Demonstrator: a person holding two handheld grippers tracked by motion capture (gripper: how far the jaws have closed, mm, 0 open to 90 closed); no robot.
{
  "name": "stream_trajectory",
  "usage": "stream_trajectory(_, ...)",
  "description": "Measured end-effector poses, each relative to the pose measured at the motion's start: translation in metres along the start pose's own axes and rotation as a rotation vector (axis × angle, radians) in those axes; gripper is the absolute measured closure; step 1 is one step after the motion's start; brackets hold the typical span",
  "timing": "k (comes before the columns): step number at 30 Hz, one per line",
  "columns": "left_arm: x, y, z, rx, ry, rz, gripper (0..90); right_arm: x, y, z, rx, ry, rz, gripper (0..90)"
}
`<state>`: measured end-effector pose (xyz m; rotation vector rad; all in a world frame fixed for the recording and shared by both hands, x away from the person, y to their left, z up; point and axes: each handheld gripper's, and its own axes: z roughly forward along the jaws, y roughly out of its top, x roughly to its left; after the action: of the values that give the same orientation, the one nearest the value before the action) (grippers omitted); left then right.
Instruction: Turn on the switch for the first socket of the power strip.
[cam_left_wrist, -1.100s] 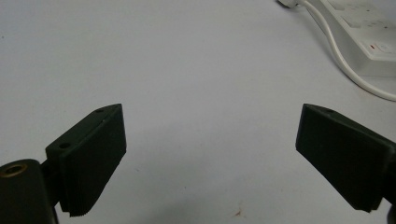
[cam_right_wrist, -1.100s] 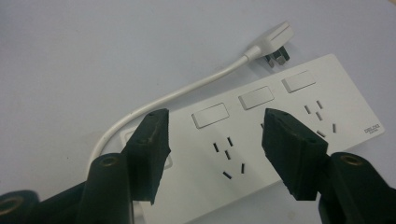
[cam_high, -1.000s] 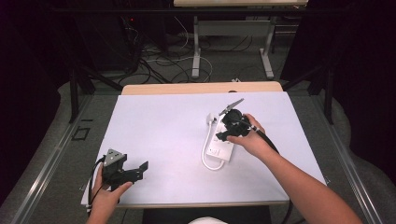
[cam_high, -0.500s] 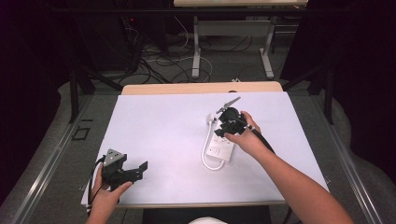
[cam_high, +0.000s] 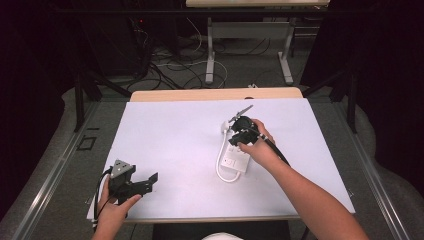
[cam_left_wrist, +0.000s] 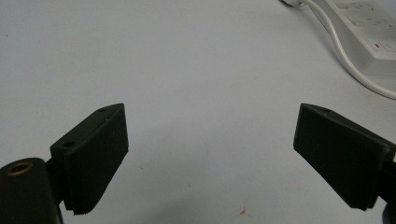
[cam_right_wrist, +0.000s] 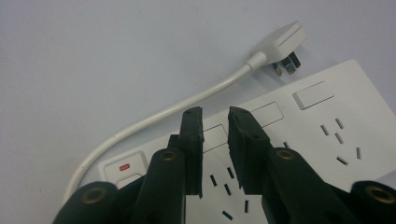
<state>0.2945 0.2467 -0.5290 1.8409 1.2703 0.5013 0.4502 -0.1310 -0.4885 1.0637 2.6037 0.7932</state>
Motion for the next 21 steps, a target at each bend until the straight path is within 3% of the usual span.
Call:
stream_trajectory(1,0.000,0.000,0.000,0.000,0.000,0.000,10.1,0.001,-0.001,0.003,-0.026,-0.004,0.012,78.7)
stream_trajectory(3,0.000,0.000,0.000,0.000,0.000,0.000,10.2,0.001,0.000,0.003,0.018,-0.001,0.004,81.2)
stream_trajectory(4,0.000,0.000,0.000,0.000,0.000,0.000,10.2,0.001,-0.001,0.006,-0.016,-0.001,0.004,82.2)
stream_trajectory(6,0.000,0.000,0.000,0.000,0.001,0.001,10.3,0.003,-0.001,0.008,-0.003,-0.008,0.011,84.8)
stream_trajectory(8,0.000,0.000,0.000,0.000,0.001,-0.001,10.4,0.002,0.000,0.009,0.018,-0.006,-0.014,86.7)
stream_trajectory(9,0.000,0.000,0.000,0.000,0.001,0.000,10.5,0.004,0.000,0.008,0.045,-0.005,0.013,87.6)
stream_trajectory(10,0.000,0.000,0.000,0.000,0.001,-0.001,10.5,0.005,-0.001,0.012,0.012,-0.003,0.021,88.5)
stream_trajectory(12,0.000,0.000,0.000,-0.004,0.001,-0.006,10.6,0.003,0.001,0.008,0.079,0.007,-0.011,90.0)
stream_trajectory(14,0.000,0.000,0.000,-0.005,0.002,-0.006,10.7,0.005,-0.001,0.014,0.015,0.002,0.001,90.0)
stream_trajectory(18,0.000,0.000,0.000,-0.004,0.001,-0.007,10.9,0.006,-0.001,0.015,0.045,-0.003,-0.013,90.0)
stream_trajectory(19,0.000,0.000,0.000,-0.003,0.001,-0.007,11.0,0.005,-0.001,0.018,0.026,0.006,-0.032,90.0)
stream_trajectory(20,0.000,0.000,0.000,-0.003,0.001,-0.007,11.0,0.006,0.000,0.015,0.074,0.006,-0.032,90.0)
stream_trajectory(21,0.000,0.000,0.000,-0.003,0.002,-0.007,11.0,0.006,-0.001,0.017,0.053,0.008,-0.039,90.0)
